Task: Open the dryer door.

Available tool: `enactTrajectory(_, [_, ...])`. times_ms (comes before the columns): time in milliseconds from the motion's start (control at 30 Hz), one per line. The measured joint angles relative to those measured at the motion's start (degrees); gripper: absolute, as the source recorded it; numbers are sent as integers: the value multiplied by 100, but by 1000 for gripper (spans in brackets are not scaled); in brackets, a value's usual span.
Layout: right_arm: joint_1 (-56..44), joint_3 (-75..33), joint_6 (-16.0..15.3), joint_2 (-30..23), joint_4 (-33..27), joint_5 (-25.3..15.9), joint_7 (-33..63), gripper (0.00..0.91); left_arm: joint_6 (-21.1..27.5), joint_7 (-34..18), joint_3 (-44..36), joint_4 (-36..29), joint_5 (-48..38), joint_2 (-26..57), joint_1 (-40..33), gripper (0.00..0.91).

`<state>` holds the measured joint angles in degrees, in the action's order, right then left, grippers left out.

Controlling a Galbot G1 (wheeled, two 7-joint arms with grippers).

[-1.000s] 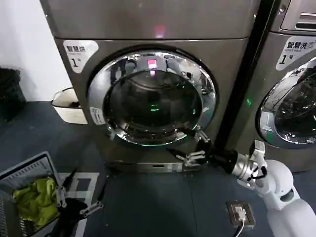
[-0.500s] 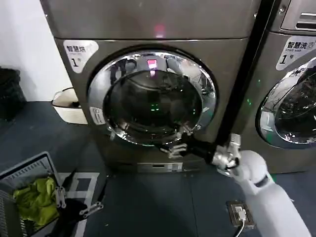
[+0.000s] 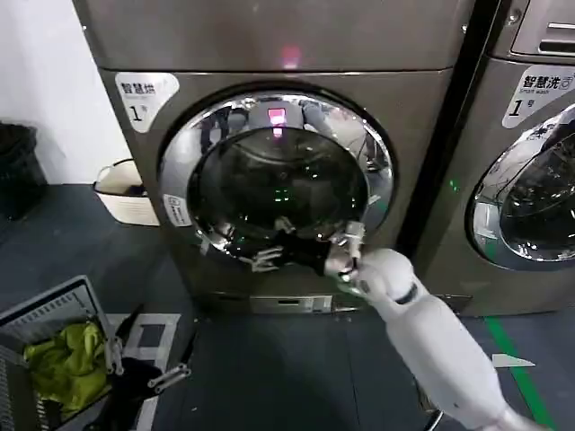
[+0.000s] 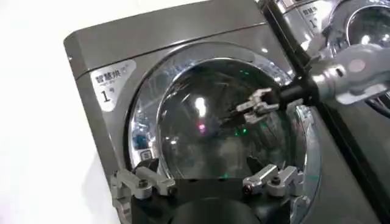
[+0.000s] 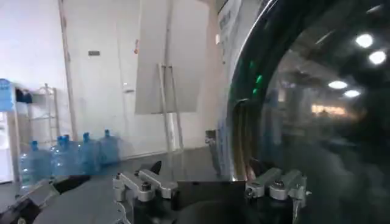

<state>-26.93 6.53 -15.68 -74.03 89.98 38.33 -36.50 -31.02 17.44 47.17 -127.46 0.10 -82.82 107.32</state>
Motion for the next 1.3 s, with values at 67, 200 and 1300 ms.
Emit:
enactTrajectory(67, [71, 75, 20, -106, -135, -54, 14, 907, -2, 3, 0, 0, 0, -9, 9, 907])
enactTrajectory(200, [195, 202, 150, -289, -380, -119, 89, 907, -4, 7, -1, -2, 2, -17, 10, 907])
enactTrajectory(1300, [700, 640, 408, -1042, -1546, -466, 391, 907, 28, -8, 51, -106, 9, -27, 29, 907])
